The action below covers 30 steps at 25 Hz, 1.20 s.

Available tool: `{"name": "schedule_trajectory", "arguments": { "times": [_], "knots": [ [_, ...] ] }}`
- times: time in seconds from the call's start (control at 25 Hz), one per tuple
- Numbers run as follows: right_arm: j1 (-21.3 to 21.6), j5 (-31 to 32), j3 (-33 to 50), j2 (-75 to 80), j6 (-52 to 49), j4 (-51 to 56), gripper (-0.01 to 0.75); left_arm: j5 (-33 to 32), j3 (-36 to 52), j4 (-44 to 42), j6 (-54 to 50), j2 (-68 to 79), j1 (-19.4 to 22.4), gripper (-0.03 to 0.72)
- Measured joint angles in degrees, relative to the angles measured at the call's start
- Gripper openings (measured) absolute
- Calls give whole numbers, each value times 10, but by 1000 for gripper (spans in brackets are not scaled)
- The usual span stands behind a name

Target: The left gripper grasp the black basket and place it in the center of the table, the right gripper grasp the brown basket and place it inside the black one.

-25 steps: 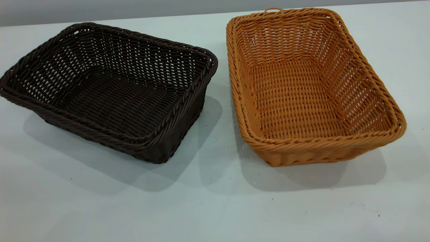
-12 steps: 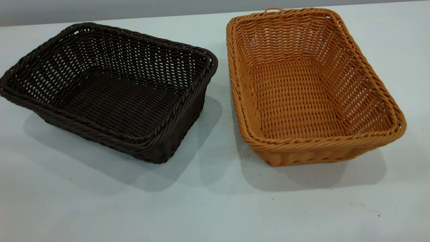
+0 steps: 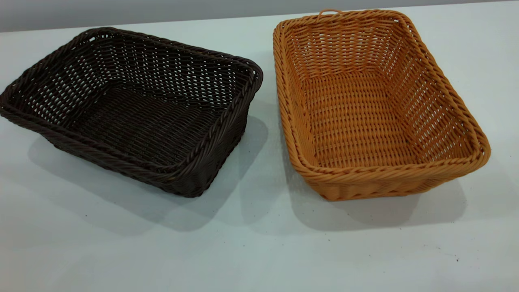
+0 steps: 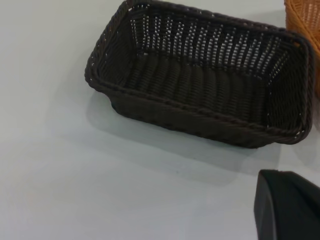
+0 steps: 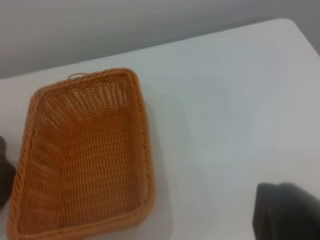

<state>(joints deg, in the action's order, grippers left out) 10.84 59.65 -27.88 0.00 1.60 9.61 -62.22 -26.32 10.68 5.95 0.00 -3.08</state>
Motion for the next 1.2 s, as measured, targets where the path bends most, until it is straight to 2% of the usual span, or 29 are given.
{"name": "schedule_trajectory", "arguments": {
  "times": [0.24,0.44,0.6,0.76,0.96,1.2],
  "knots": [
    [0,-17,-17,3,-3,31,0,0,-30,41,20,48,0,-1],
    [0,-25,-69,71,11,29,0,30,-80,90,80,132,0,-1],
    [0,-53,-92,143,15,67,41,68,-123,137,151,206,0,6],
    [0,-86,-92,209,51,133,127,125,-141,179,235,274,0,60],
    [0,-84,-91,282,115,222,239,185,-141,240,336,350,0,163],
    [0,-84,-91,334,147,292,295,222,-141,340,451,424,0,307]
  ]
}}
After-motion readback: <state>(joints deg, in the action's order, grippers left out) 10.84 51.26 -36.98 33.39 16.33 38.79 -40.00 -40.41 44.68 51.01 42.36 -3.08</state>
